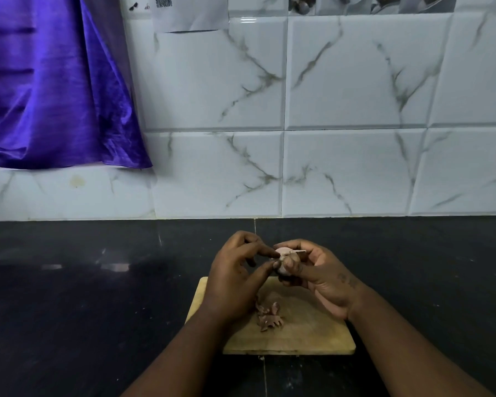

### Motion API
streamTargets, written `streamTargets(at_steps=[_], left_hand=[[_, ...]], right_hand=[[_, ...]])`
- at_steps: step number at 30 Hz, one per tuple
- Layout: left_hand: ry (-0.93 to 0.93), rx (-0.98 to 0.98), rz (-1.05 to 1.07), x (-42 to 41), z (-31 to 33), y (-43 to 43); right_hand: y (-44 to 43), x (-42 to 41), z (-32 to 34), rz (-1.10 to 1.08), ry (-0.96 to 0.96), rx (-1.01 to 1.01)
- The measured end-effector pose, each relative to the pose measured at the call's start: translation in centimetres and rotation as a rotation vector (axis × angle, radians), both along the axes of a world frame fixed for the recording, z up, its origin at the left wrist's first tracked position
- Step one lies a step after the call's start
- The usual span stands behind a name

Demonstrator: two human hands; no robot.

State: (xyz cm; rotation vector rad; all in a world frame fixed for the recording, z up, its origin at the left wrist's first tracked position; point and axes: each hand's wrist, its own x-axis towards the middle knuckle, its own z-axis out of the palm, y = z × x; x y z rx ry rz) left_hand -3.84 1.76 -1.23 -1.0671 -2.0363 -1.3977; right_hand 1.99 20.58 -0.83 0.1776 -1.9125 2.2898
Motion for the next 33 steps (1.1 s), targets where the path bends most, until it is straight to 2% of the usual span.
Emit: streamTargets(at_steps=[6,9,17,23,28,33], left_hand=[[0.013,0.020,0.012,-0.2,0.1,0.0],[-0.047,0.011,0.011,-0.2,-0.1,-0.1],[-0.198,-0.228,0.040,0.1,-0.2,-0.3],[-0.210,-0.329,0.090,-0.1,-0.2,-0.5],[-0.104,-0.243,0.028,0.8,0.1,-0.5],[-0.052,-0.194,0.086,0.7,-0.2,-0.1]], right_hand=[[0.0,0.0,0.0,0.014,0.022,0.019],[0.2,0.1,0.3,-0.026,0.021,0.041],[0.3,0.1,0.4,-0.019,0.032,-0.020],[0.8,-0.1,0.4,0.102,-0.018,-0.299],[0.3,-0.3,0.0,-0.001,0.010,-0.116],[0.3,-0.3,0.1,-0.063,0.014,-0.054]])
